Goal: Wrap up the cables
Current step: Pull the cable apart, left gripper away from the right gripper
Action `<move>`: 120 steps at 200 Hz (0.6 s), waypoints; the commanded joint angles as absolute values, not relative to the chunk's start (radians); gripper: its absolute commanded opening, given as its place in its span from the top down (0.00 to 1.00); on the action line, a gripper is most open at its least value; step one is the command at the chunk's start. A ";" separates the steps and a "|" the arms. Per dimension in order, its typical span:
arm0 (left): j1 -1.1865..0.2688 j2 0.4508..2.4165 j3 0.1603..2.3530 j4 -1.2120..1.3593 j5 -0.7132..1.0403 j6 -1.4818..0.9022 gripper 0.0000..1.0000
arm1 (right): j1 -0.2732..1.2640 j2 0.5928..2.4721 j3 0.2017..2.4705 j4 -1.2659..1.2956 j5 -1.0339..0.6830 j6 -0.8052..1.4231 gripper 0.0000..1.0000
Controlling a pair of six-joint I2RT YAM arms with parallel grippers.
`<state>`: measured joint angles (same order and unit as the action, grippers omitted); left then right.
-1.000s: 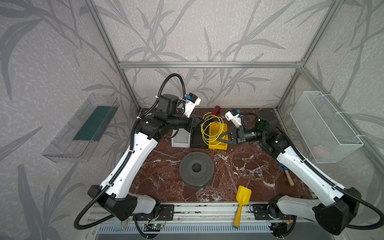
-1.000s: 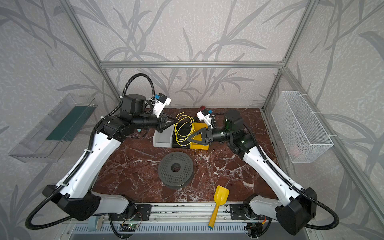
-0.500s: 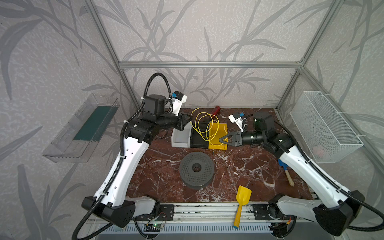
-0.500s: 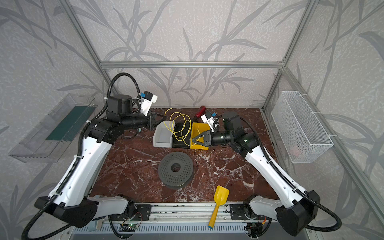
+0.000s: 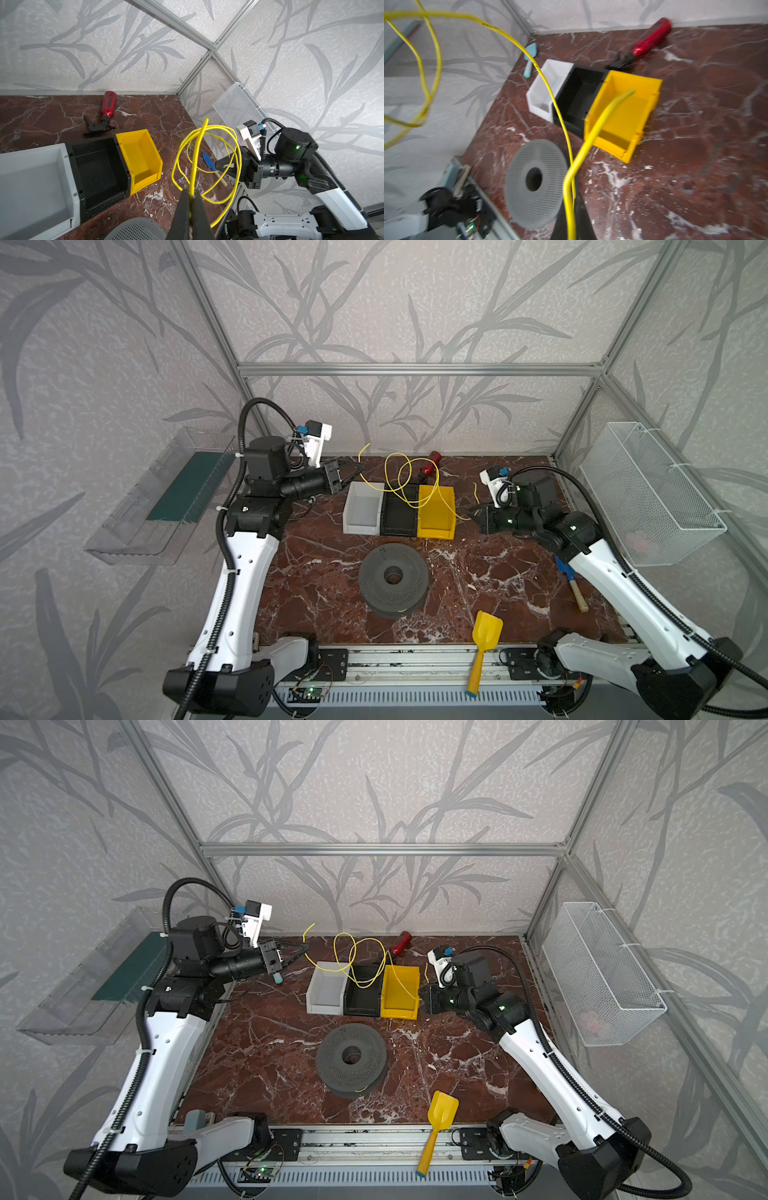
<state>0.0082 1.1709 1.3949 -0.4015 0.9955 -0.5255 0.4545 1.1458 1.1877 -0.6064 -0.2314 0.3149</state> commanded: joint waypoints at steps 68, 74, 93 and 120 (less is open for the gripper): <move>0.337 1.139 1.379 -0.131 0.919 -1.086 1.00 | 0.106 1.066 0.878 -0.437 0.028 0.261 1.00; 0.336 1.134 1.421 -0.259 0.869 -1.004 1.00 | 0.083 1.067 0.867 -0.428 0.028 0.261 1.00; 0.336 1.125 1.516 -0.504 0.721 -0.870 1.00 | -0.005 1.089 0.827 -0.389 0.000 0.261 1.00; 0.337 1.097 1.625 -0.729 0.431 -0.768 1.00 | -0.124 1.142 0.762 -0.300 -0.044 0.261 1.00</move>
